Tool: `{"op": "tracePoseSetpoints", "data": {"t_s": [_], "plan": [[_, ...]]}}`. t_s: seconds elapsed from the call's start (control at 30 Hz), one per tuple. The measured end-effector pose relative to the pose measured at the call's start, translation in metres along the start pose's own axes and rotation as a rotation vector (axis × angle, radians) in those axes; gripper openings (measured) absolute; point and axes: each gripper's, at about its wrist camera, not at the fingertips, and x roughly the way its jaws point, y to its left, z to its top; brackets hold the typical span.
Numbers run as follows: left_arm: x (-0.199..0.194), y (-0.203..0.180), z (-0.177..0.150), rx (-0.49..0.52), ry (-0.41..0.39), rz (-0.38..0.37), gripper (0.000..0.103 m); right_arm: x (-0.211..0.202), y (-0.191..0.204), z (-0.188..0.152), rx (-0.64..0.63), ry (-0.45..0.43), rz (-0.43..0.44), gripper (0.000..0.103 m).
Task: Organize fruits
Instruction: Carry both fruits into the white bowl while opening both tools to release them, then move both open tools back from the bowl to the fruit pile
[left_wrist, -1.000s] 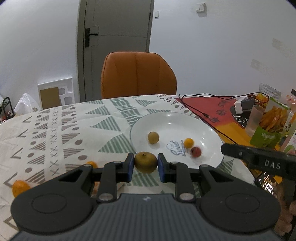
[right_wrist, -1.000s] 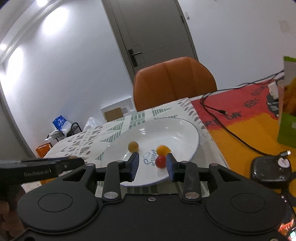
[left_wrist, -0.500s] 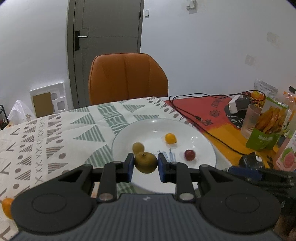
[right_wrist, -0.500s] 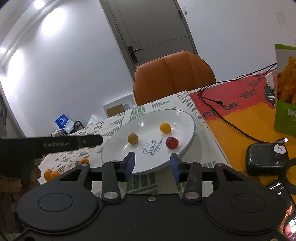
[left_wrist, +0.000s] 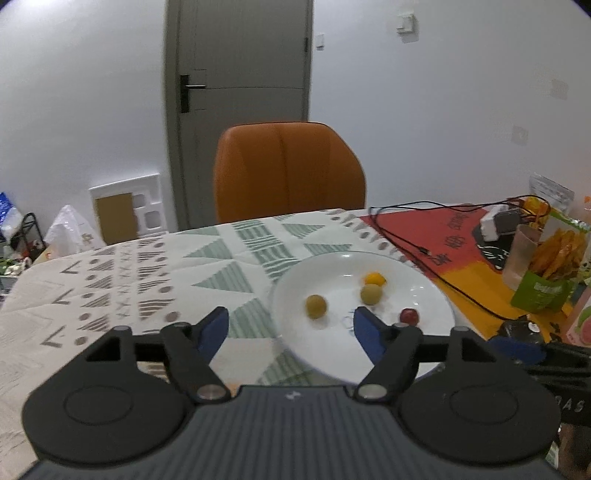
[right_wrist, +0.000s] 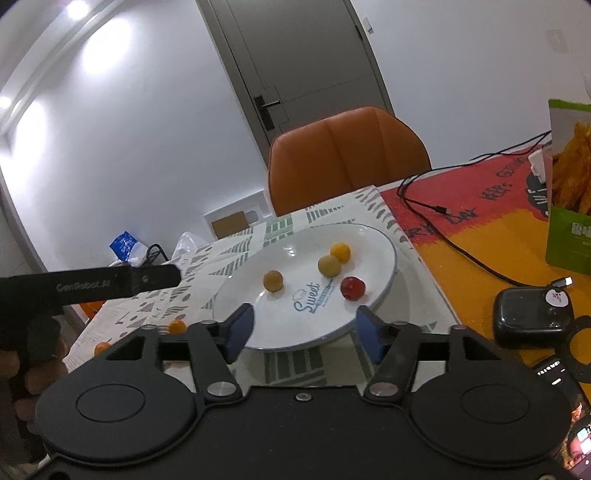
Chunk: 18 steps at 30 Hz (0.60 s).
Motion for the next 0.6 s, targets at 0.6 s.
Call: {"op": "tracePoseSetpoints", "data": {"t_s": [0.6], "plan": [[-0.062, 0.075, -0.011, -0.103, -0.048, 0.104, 0.083, -0.008, 0.056, 0.004, -0.064, 0.0, 0.036, 0.103]]}}
